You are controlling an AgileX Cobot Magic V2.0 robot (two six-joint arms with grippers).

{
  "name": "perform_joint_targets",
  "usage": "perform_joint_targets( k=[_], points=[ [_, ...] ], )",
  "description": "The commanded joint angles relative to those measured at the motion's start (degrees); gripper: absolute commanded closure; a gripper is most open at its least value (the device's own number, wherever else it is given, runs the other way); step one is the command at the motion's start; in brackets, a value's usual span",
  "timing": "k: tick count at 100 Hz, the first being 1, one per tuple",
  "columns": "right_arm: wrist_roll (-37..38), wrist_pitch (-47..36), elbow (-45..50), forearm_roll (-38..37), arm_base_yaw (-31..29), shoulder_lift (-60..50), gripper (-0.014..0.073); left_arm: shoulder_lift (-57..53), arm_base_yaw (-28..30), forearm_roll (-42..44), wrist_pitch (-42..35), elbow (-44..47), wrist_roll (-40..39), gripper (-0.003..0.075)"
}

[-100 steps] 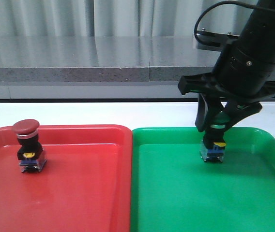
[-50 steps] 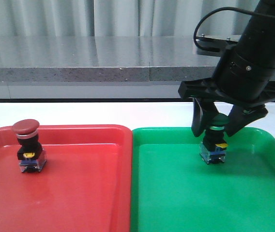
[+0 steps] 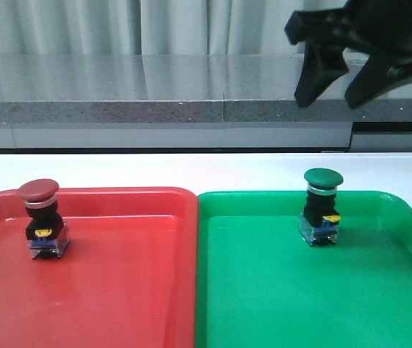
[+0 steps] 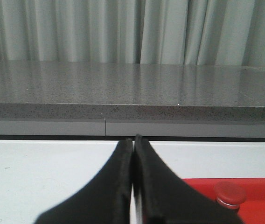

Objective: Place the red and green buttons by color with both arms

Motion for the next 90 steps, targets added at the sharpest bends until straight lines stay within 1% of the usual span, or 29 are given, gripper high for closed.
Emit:
perform_joint_targets(
  k=[1, 14, 30, 65, 72, 90],
  points=[
    [0.0, -1.8, -1.0, -2.6, -0.1, -6.1, 0.0118, -1.6, 0.2, -0.5, -5.0, 2.4, -0.3, 0.0740],
    [0.0, -0.7, 0.4, -5.9, -0.2, -12.2, 0.0118, -1.6, 0.2, -0.5, -5.0, 2.4, -0.3, 0.0739],
    [0.0, -0.8, 4.2, -6.3, -1.2, -21.1, 0.0118, -1.6, 0.2, -0.5, -5.0, 2.4, -0.3, 0.0739],
    [0.0, -1.9, 18.2, -9.4, -1.9, -41.6, 0.0126, -1.6, 0.2, -0.5, -5.0, 2.4, -0.3, 0.0739],
    [0.0, -1.7, 20.7, -9.9, -1.9, -45.6, 0.0166, -1.6, 0.2, -0.5, -5.0, 2.4, -0.3, 0.0739],
    [0.0, -1.6, 26.1, -10.5, -1.9, -54.6, 0.0319, -1.6, 0.2, -0.5, -5.0, 2.4, -0.3, 0.0740]
  ],
)
